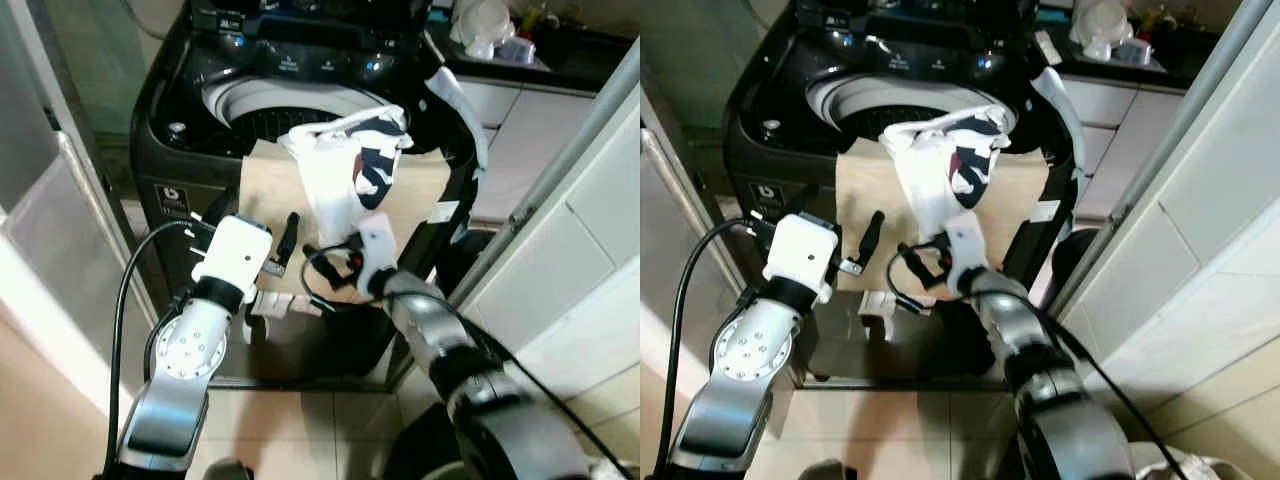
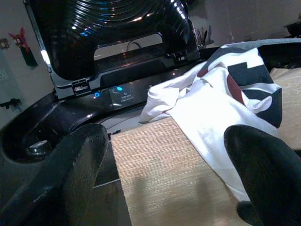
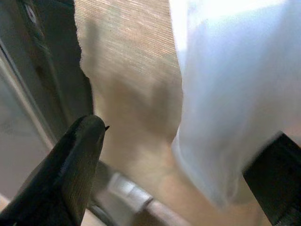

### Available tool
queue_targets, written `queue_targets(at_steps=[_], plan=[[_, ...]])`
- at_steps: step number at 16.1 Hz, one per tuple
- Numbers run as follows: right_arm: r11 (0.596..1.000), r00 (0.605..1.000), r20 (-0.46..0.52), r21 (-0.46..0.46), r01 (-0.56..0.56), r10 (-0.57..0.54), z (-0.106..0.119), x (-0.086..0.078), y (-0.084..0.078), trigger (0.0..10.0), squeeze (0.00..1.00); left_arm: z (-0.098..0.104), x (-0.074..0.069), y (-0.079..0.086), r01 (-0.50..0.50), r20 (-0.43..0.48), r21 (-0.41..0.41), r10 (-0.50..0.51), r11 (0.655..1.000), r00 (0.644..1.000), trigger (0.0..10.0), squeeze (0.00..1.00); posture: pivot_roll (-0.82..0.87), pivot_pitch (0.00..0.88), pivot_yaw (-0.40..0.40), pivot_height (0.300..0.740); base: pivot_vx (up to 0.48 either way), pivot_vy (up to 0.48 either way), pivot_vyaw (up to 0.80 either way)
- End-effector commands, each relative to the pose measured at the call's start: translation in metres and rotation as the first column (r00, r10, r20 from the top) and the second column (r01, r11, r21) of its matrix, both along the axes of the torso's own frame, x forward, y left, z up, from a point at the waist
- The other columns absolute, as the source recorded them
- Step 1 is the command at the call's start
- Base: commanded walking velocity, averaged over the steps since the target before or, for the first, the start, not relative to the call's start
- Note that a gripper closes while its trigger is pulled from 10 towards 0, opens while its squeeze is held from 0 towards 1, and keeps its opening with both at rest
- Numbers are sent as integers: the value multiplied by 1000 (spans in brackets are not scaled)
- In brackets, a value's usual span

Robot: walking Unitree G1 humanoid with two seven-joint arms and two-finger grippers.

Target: Clothes washing

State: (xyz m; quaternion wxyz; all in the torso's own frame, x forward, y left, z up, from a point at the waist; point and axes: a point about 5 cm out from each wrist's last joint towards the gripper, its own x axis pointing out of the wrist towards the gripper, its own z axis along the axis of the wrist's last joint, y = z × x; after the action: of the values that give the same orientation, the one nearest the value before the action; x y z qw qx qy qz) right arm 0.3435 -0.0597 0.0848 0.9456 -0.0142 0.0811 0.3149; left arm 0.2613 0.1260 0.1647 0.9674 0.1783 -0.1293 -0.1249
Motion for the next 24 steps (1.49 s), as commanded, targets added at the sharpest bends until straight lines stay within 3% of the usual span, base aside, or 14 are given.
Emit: queue_targets(at_steps=[1, 6, 10, 14, 15, 18, 20, 22, 23, 24], plan=[[997, 998, 61, -73, 22, -17, 6, 6, -3, 10000, 0, 1, 0, -2, 7, 2, -1, -7, 1000, 1000, 10000, 0, 100, 0, -95, 740, 0, 0, 0], [971, 970, 189, -158, 181, -150, 48, 37, -5, 10000, 0, 1, -1, -4, 6, 4, -3, -6, 1000, 1000, 10000, 0, 112, 0, -107, 740, 0, 0, 0], [961, 942, 306, -188, 204, -140, 86, 51, 3, 10000, 0, 1, -2, -4, 4, 2, -2, -4, 1000, 1000, 10000, 0, 118, 0, -111, 740, 0, 0, 0], [925, 863, 482, -240, 294, -149, 142, 68, 1, 10000, 0, 0, -3, -5, 2, 0, -3, -2, 1000, 1000, 10000, 0, 125, 0, -118, 740, 0, 0, 0], [911, 829, 537, -243, 332, -158, 164, 72, -1, 10000, 0, 0, -3, -5, 1, -1, -3, -1, 1000, 1000, 10000, 0, 125, 0, -118, 740, 0, 0, 0], [878, 746, 629, -208, 432, -218, 198, 77, -11, 10000, 0, 0, -3, -6, -1, -2, -4, 1, 1000, 1000, 10000, 0, 124, 0, -122, 740, 0, 0, 0], [805, 619, 731, -166, 569, -287, 224, 78, -25, 10000, 0, -1, -3, -7, 0, -5, -6, 0, 1000, 1000, 10000, 0, 116, 0, -115, 740, 0, 0, 0], [789, 587, 729, -106, 605, -352, 234, 79, -34, 10000, 0, -2, -2, -8, 6, -7, -3, -6, 1000, 1000, 10000, 0, 114, 0, -114, 740, 0, 0, 0], [807, 589, 710, -49, 588, -386, 239, 79, -35, 10000, 0, -2, -2, -9, 7, -8, -3, -7, 1000, 1000, 10000, 0, 110, 0, -115, 740, 0, 0, 0], [850, 637, 655, 16, 526, -407, 236, 78, -34, 10000, 0, -3, -1, -10, 6, -9, 1, -6, 1000, 1000, 10000, 0, 110, 0, -121, 740, 0, 0, 0]])
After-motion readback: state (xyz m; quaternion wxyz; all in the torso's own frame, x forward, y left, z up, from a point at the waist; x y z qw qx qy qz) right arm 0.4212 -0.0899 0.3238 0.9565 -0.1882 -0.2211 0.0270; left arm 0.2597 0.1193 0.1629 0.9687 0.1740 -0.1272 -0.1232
